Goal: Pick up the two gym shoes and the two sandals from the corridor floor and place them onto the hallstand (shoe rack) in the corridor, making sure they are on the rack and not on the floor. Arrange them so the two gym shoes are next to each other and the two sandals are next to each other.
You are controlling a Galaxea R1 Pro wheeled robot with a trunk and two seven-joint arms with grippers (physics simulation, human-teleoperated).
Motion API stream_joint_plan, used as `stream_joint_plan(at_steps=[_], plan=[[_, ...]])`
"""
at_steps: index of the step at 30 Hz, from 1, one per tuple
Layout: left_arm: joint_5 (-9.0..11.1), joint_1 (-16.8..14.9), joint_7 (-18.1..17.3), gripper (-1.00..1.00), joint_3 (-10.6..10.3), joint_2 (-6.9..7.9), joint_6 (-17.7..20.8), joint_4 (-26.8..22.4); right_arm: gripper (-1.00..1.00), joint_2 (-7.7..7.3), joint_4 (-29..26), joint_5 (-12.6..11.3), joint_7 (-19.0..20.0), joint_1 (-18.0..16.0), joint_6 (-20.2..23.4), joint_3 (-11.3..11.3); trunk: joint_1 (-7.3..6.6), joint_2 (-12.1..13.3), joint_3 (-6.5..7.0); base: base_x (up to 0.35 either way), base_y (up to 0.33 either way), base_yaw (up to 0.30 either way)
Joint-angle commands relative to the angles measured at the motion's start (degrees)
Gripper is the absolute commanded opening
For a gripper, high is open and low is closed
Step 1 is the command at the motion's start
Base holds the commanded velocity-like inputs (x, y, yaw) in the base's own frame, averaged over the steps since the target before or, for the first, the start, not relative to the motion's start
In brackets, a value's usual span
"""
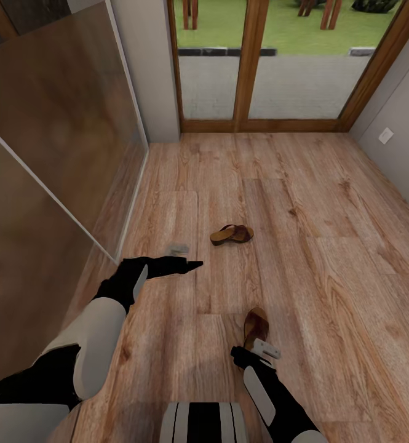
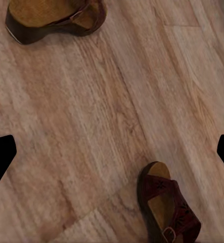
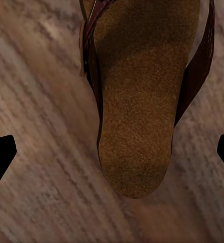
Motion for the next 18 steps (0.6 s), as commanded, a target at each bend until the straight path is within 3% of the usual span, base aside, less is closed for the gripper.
stream_joint_plan(at_steps=[1,8,15,18], plan=[[-0.4,0.0,-0.4,1.00,0.5,-0.08,0.5,-0.1,1.00,0.00,-0.1,-0.2,-0.4,0.0,0.2,0.1,-0.01,0.0,-0.04,0.000,0.000,0.000],[0.4,-2.5,-2.8,1.00,-0.4,-0.52,3.7,-0.1,1.00,0.00,-0.1,-0.3,-0.4,0.0,0.2,0.1,-0.01,0.0,-0.17,0.000,0.000,0.000],[0.6,-2.8,-3.0,1.00,-0.5,-0.73,4.5,-0.1,1.00,0.00,-0.1,-0.2,-0.5,0.0,0.2,0.1,0.17,-0.1,-2.20,0.000,0.000,0.000],[0.6,-2.9,-3.4,1.00,-0.5,-0.77,4.7,-0.1,1.00,0.00,-0.1,-0.2,-0.5,0.0,0.2,0.1,0.17,-0.1,-2.40,0.000,0.000,0.000]])
